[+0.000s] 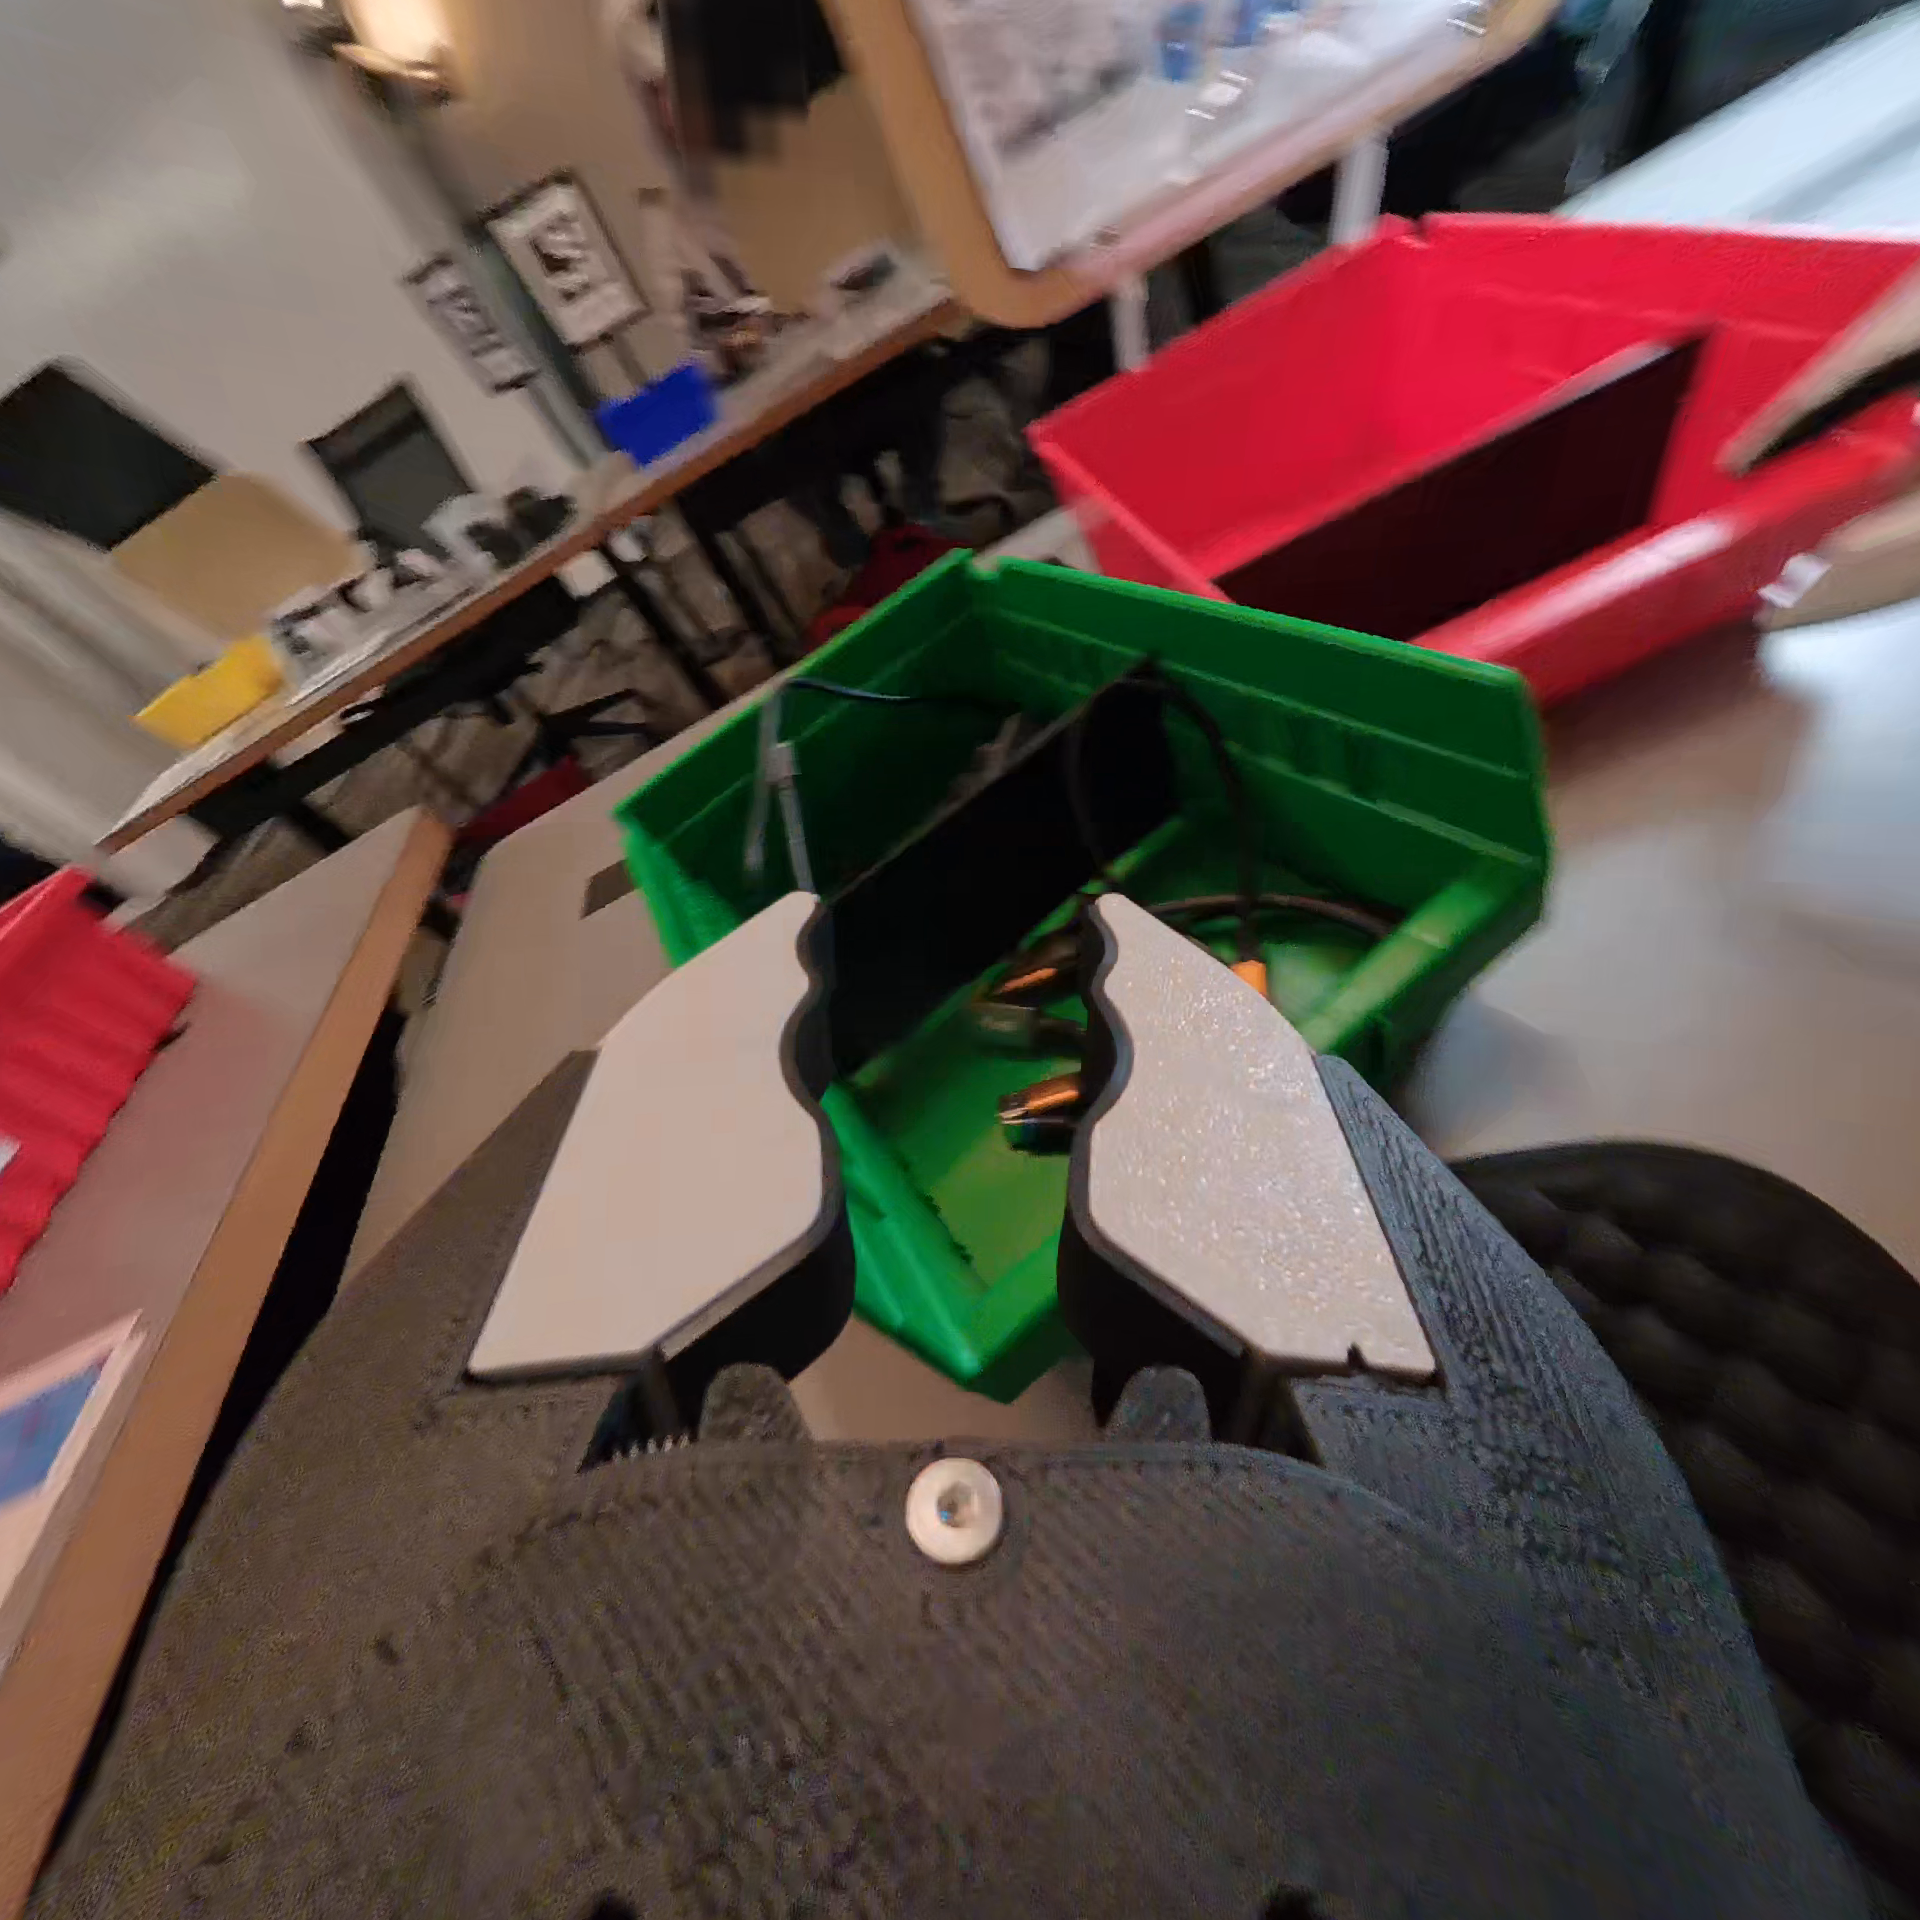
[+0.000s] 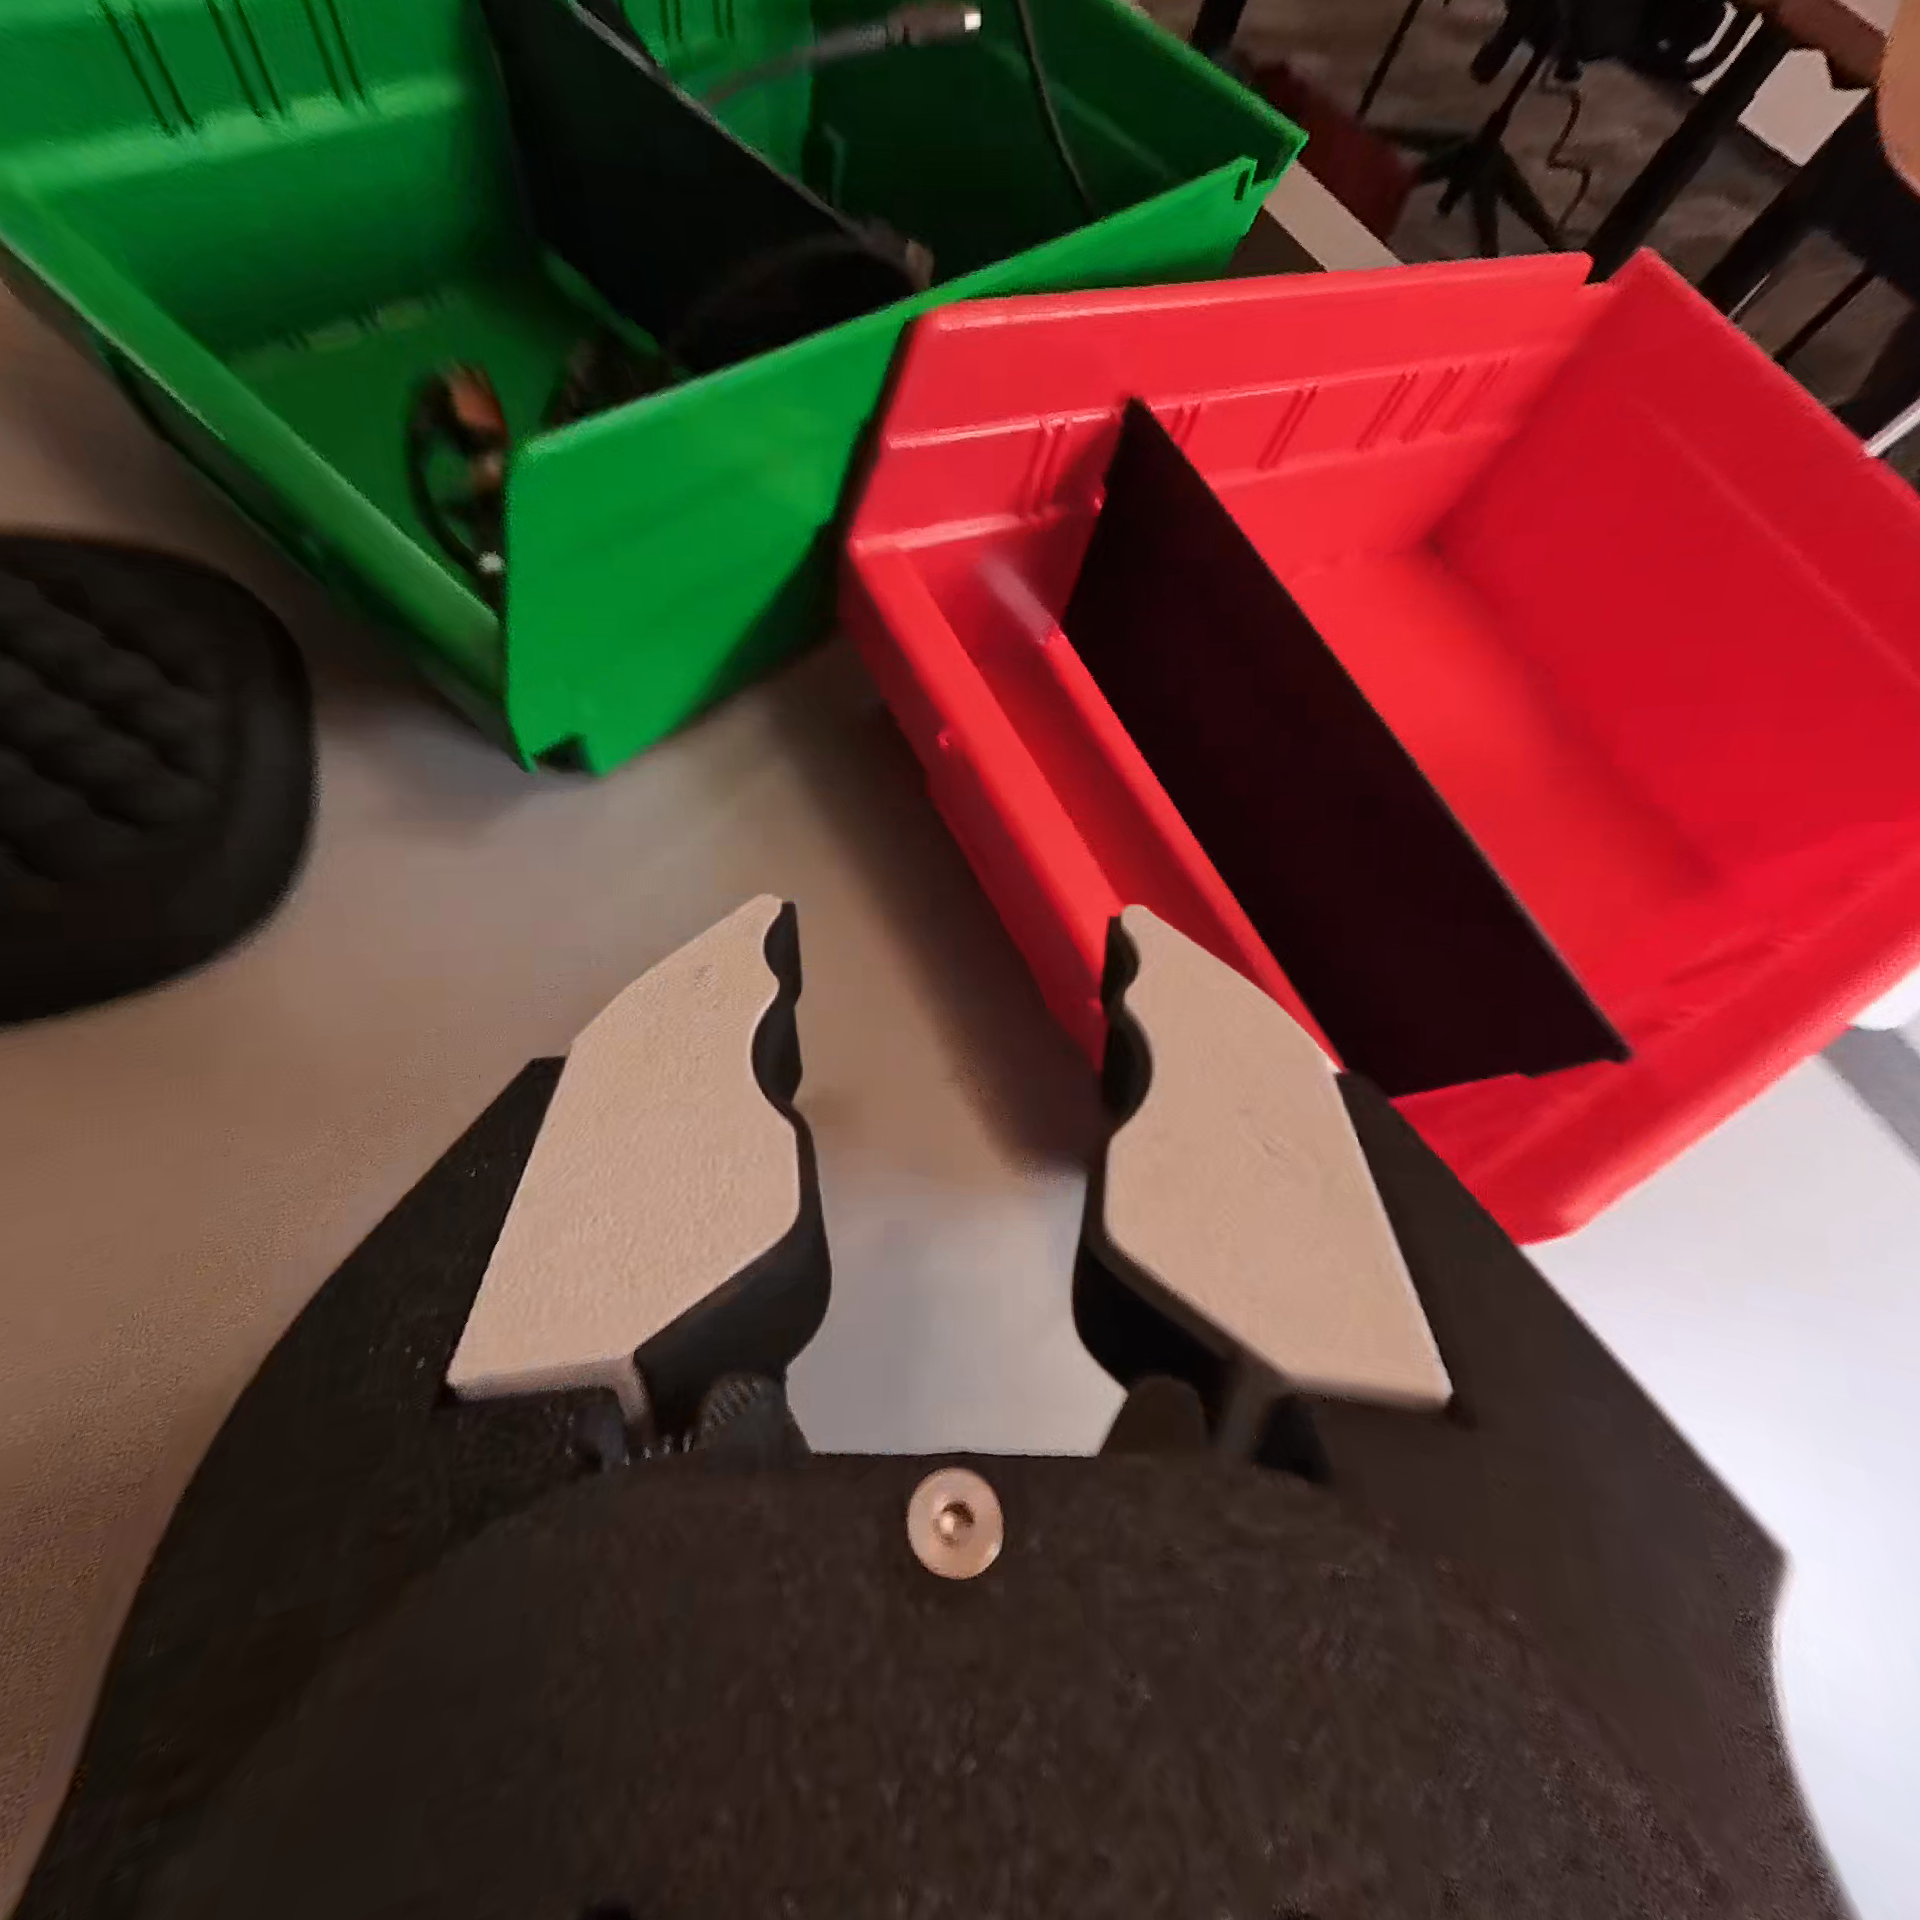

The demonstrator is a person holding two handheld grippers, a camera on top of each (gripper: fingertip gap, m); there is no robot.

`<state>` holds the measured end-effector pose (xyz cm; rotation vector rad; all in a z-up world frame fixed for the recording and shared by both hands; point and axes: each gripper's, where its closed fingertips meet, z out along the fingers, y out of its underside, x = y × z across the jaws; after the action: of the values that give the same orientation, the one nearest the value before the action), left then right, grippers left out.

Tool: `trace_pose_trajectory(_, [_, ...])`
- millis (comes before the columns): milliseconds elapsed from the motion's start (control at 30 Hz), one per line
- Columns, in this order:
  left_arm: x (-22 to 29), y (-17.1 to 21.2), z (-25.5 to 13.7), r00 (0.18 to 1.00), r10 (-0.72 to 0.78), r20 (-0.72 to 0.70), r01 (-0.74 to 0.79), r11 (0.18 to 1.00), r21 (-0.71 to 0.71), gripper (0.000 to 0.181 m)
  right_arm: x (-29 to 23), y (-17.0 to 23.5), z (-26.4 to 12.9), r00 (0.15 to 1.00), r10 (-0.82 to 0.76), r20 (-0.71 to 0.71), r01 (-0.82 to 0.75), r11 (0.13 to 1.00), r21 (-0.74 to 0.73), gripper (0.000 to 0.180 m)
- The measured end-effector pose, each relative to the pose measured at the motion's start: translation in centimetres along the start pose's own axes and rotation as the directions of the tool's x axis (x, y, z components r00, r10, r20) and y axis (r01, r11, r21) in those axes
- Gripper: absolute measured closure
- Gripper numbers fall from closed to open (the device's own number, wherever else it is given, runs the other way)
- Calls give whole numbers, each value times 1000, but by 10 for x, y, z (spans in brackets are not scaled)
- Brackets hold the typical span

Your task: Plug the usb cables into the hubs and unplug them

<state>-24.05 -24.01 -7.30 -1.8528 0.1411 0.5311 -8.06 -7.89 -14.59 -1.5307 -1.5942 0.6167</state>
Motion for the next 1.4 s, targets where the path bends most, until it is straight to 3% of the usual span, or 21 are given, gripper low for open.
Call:
trace_pose_trajectory(100, [37, 10, 15, 971, 108, -214, -136, 983, -120, 133, 8, -5, 8, 991, -133, -5, 132, 990, -58, 125])
trace_pose_trajectory(200, [69, 40, 23, 897, 157, -413, -289, 916, -280, 127, 11, 0, 32, 962, -269, 42, 272, 945, -180, 126])
trace_pose_trajectory(300, [81, 70, 34, 832, 226, -507, -443, 821, -361, 121, 11, 13, 59, 937, -333, 103, 349, 891, -290, 126])
trace_pose_trajectory(400, [91, 89, 44, 795, 218, -566, -494, 775, -395, 120, 11, 27, 76, 918, -373, 135, 396, 842, -367, 132])
trace_pose_trajectory(533, [94, 102, 56, 765, 226, -603, -537, 741, -404, 141, 18, 29, 80, 904, -411, 116, 423, 820, -386, 148])
trace_pose_trajectory(633, [99, 103, 60, 744, 204, -636, -540, 745, -392, 148, 18, 32, 76, 913, -383, 140, 407, 831, -380, 149])
trace_pose_trajectory(1033, [97, 102, 71, 751, 158, -641, -472, 808, -354, 148, 28, 79, 5, 930, -357, 92, 364, 847, -387, 150])
trace_pose_trajectory(1400, [85, 102, 86, 753, 182, -633, -477, 813, -334, 148, 89, 152, -77, 924, -368, 102, 373, 814, -446, 150])
